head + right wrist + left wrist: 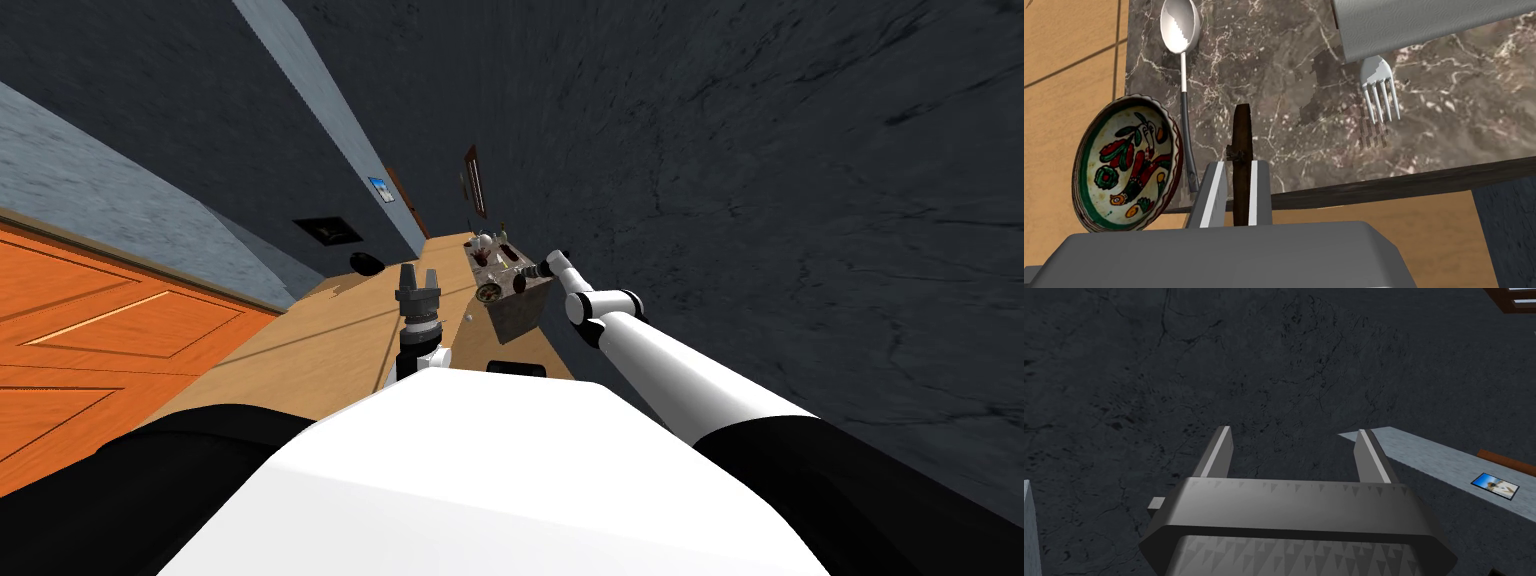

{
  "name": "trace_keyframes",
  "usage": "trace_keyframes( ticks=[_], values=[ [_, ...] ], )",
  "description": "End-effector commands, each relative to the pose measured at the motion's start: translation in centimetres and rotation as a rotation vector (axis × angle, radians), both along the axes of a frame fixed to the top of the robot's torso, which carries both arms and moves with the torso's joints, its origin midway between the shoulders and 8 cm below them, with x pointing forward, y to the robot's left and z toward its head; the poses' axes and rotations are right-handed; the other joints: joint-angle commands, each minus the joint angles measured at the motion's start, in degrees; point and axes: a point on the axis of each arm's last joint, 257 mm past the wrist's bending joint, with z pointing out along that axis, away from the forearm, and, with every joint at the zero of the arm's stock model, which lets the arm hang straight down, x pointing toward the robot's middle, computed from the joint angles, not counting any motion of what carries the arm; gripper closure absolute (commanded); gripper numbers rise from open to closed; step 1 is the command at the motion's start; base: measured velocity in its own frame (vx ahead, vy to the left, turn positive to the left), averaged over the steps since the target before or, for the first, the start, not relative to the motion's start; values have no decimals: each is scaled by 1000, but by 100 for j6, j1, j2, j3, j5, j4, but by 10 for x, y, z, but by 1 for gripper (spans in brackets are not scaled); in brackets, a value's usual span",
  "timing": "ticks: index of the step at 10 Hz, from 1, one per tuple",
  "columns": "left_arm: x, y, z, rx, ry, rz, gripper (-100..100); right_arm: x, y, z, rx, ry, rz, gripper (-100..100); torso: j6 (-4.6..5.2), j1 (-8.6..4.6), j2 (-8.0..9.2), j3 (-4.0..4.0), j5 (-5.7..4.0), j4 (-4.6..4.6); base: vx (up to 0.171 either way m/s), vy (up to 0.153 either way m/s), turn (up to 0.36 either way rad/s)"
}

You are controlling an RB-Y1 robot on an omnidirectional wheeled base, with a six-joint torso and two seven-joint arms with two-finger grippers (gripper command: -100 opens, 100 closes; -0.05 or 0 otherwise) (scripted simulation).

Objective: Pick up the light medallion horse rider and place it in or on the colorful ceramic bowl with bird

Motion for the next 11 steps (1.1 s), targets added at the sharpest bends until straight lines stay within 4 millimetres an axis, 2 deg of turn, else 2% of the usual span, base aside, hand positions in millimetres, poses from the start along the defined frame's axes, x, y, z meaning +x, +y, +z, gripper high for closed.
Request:
trace_keyframes(
  ticks=[1,3,4,5,6,8,9,11],
  values=[
    [0,0,0,0,0,0,0,7,-4,11,-13,-20,-11,100,0,0,0,0,0,0,-184,-69,-21],
    [0,0,0,0,0,0,0,11,-6,18,-13,-31,-18,100,6,-20,14,8,-4,3,-156,-58,-9],
    [0,0,0,0,0,0,0,17,-7,28,-4,-53,-32,100,2,-4,-7,-2,-2,1,-118,-57,21],
    [0,0,0,0,0,0,0,17,-7,28,-4,-53,-32,100,0,-6,-13,-6,-1,1,-102,-66,27],
    [0,0,0,0,0,0,0,14,7,27,36,-50,-23,100,2,-9,-20,-11,-3,-4,-93,82,35],
    [0,0,0,0,0,0,0,14,7,27,36,-50,-23,100,-15,74,-35,-21,16,-8,-49,105,11],
    [0,0,0,0,0,0,0,8,21,23,73,-37,-7,100,-12,63,-51,-29,14,-10,-12,163,23],
    [0,0,0,0,0,0,0,1,36,19,112,-21,9,100,-25,119,-73,-43,25,-17,35,221,25]
  ],
)
